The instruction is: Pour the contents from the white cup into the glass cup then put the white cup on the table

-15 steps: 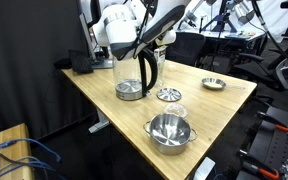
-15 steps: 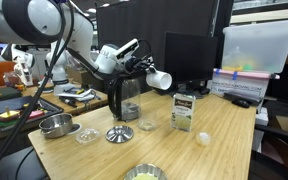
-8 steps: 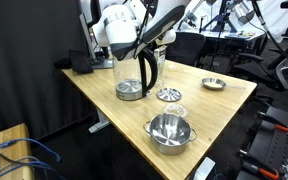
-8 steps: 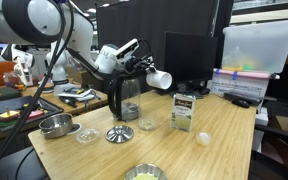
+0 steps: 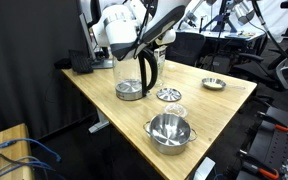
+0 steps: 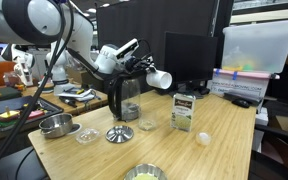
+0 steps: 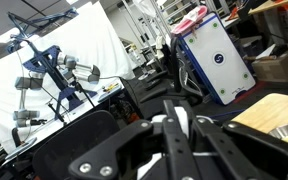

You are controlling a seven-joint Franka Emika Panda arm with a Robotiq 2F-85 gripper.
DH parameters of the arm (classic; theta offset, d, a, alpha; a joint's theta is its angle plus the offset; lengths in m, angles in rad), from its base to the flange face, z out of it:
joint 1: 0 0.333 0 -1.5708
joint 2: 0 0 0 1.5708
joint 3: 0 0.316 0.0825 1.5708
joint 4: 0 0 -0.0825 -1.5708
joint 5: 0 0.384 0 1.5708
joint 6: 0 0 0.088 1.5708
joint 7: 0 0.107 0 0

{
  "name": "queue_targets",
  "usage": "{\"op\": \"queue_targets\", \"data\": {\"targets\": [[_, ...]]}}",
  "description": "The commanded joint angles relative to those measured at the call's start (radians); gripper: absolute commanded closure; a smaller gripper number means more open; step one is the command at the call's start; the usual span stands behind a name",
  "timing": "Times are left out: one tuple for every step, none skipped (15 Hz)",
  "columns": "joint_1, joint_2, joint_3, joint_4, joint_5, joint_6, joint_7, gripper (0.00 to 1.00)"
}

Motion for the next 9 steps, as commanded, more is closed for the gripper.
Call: {"op": "queue_targets", "data": {"targets": [[0.02, 0.028, -0.022, -0.031, -0.062, -0.015, -0.027, 0.98], [0.02, 0.027, -0.023, -0.034, -0.065, -0.013, -0.028, 0.98], [0.021, 0.027, -0.024, -0.035, -0.068, -0.013, -0.029, 0.98], [0.021, 0.027, -0.024, -0.035, -0.072, -0.012, -0.031, 0.98], [0.021, 0.027, -0.024, -0.035, -0.076, -0.012, -0.034, 0.98], [0.021, 0.027, -0.024, -0.037, -0.081, -0.012, -0.038, 0.98], [0.021, 0.027, -0.024, -0.038, -0.084, -0.011, -0.04, 0.98], [0.02, 0.026, -0.023, -0.038, -0.086, -0.011, -0.042, 0.98], [0.02, 0.026, -0.023, -0.038, -0.087, -0.01, -0.043, 0.98]]}}
